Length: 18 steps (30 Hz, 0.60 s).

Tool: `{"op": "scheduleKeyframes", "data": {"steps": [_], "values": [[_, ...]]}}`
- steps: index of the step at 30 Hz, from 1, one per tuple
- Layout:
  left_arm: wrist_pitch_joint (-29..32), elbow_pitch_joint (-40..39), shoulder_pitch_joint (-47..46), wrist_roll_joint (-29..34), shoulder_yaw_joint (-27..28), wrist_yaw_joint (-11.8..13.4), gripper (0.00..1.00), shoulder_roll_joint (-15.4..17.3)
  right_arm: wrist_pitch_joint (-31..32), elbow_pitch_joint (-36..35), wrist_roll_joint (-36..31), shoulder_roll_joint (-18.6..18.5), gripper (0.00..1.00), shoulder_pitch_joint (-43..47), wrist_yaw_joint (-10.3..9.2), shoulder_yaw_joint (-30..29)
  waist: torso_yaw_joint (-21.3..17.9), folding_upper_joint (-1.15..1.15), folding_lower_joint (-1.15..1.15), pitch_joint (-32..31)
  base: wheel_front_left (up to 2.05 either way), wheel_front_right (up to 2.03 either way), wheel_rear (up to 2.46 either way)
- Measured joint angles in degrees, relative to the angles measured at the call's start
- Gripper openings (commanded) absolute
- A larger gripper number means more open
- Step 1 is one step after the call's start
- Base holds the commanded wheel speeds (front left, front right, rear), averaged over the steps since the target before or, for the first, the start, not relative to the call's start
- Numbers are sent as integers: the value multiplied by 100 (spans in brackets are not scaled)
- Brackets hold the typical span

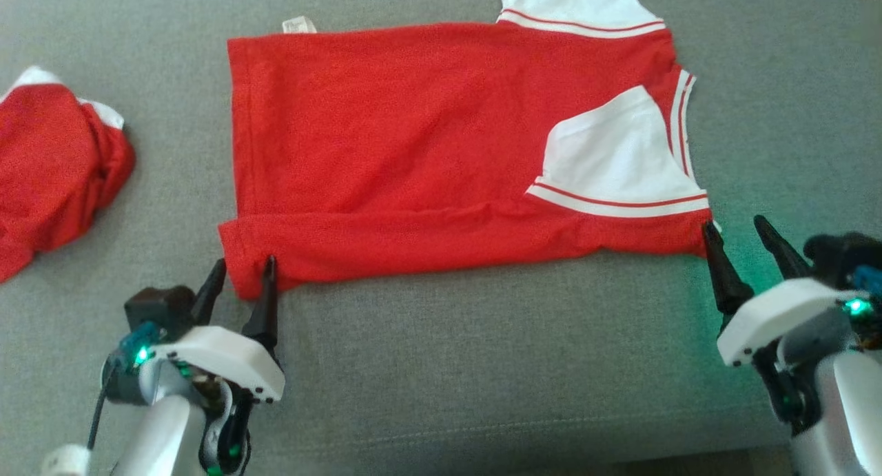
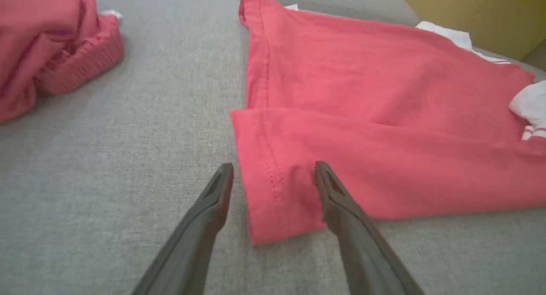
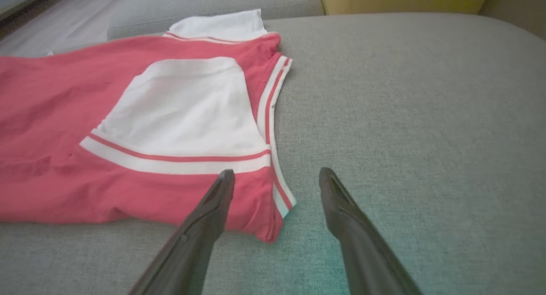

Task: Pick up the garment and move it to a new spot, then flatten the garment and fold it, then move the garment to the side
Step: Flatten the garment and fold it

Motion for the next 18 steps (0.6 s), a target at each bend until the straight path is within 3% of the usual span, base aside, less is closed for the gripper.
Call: {"op": "scheduleKeyframes", "data": {"steps": [8,9,11,13,14,18], "values": [[386,252,-211,-272,2,-191,100,-29,554,657,424,-105,100,-484,0,246,65,0,0,219,0,0,0],[443,264,-252,-307,-5,-230,86,-23,657,733,483,-108,100,-546,0,274,75,0,0,233,0,0,0],[553,289,-331,-308,-23,-235,0,-8,805,802,594,-111,100,-621,0,276,99,0,0,254,0,0,0],[622,304,-364,-308,-34,-278,0,19,907,817,704,-115,40,-680,0,278,113,0,0,265,0,0,0],[631,302,-364,-308,-48,-279,0,14,932,817,755,-115,2,-697,0,279,115,0,0,266,0,0,0],[622,245,-347,-308,-54,-263,0,29,934,813,876,-111,0,-702,0,279,126,0,0,241,0,0,0]]}}
